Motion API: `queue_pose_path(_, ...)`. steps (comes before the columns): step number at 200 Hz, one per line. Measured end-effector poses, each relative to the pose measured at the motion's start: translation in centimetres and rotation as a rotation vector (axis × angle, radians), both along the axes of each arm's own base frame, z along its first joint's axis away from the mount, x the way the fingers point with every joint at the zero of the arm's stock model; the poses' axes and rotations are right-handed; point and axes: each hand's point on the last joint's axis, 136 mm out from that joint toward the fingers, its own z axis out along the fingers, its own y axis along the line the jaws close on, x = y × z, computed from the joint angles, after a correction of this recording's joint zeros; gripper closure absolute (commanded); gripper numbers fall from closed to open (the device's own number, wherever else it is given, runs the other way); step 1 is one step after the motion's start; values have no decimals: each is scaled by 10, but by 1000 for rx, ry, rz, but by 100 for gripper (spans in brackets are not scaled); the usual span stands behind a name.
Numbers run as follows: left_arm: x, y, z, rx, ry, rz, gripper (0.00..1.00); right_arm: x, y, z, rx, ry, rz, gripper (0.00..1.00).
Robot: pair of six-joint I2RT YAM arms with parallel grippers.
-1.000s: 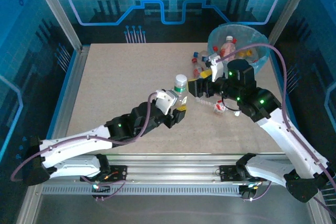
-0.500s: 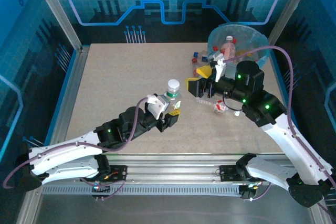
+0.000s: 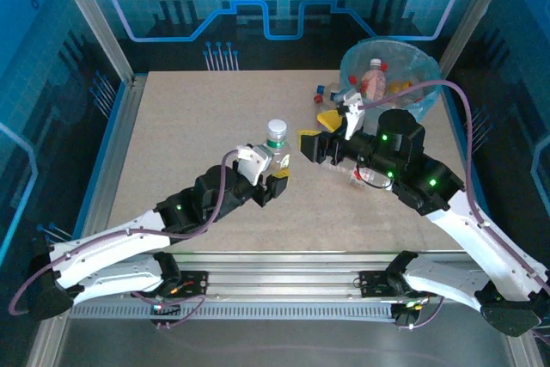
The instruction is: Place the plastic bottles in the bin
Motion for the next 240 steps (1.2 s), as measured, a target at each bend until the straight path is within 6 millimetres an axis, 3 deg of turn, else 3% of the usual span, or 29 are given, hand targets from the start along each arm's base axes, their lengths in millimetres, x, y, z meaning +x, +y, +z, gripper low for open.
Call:
queue_pose_path(65, -3, -3, -9, 20, 28, -23, 58, -9, -8, -1, -44, 15, 1, 23)
queue_pose_path(108, -12, -9, -15, 46, 40, -87, 59, -39, -31, 17, -24, -64, 21, 23)
queue_pose_path(133, -19, -13, -21, 79, 44, -146, 60, -55, -36, 17, -16, -94, 59, 21)
queue_pose_path(189, -32, -23, -26, 120, 27, -256, 61, -65, -33, 13, -24, -113, 114, 20)
queue_pose_path(240, -40, -28, -25, 125, 12, -316, 61, -56, -17, 2, -46, -70, 157, 20)
